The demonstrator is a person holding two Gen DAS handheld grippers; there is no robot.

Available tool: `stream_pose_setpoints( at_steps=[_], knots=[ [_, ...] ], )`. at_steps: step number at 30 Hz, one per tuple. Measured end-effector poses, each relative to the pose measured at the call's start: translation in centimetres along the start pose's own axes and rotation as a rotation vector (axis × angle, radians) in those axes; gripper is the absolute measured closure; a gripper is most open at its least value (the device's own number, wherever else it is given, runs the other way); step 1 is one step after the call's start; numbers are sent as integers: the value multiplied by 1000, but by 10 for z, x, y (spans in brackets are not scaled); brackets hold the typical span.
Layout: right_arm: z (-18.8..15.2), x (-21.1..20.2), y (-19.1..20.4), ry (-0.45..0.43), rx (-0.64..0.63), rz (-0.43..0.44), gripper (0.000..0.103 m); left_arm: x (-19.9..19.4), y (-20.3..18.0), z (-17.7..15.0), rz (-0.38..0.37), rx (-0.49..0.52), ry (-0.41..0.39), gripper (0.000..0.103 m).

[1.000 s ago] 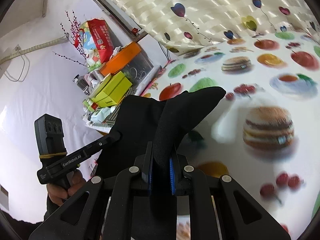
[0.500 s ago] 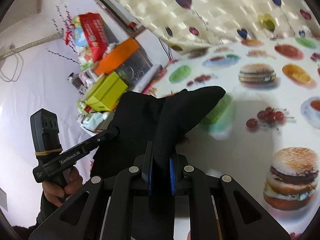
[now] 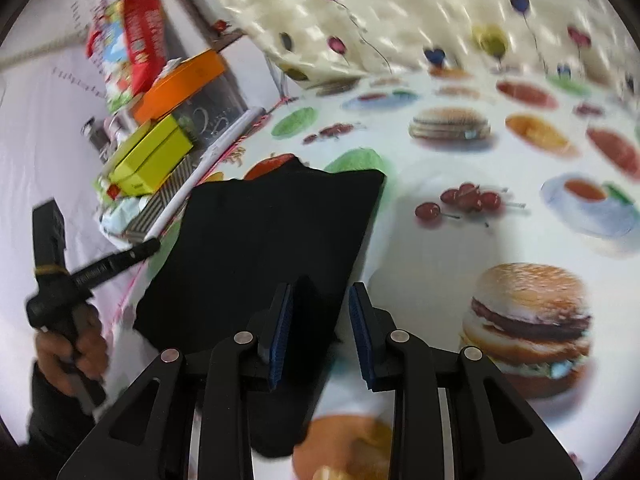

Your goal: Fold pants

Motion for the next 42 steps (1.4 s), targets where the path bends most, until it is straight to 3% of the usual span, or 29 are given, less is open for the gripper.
stream_pose_setpoints(
  at_steps=[4, 9, 12, 17, 28, 32, 42],
  knots=[
    [-9, -16, 23, -29, -93, -21, 73, -31, -18, -9, -52, 39, -54, 73],
    [-31, -25, 49, -33, -192, -25, 73, -41, -48, -36, -97, 139, -45, 73],
    [-46, -12, 52, 17, -252, -65, 73, -31, -52, -52, -65, 173, -7, 73],
    [-46, -10, 49, 20, -254, -72, 73, -30, -55, -54, -29, 226, -25, 72],
    [-68, -51, 69, -2, -285, -43, 73, -69, -61, -79, 30, 230, -19, 72],
    [-85, -57, 71, 23, -284, -40, 60, -78, -67, -90, 38, 233, -16, 72],
    [-104, -50, 67, 79, -306, -73, 60, -73, -71, -110, 84, 265, 25, 72]
  ],
)
Point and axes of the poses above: each gripper's, at about its wrist camera, not at the fingertips, and x roughly the way its jaws point, y to its left, z to its top, the point moved 4 cm from there along x, roughly the way its jaws point, and after that the axes turned 12 degrees about -y, right-handed, at the moved point
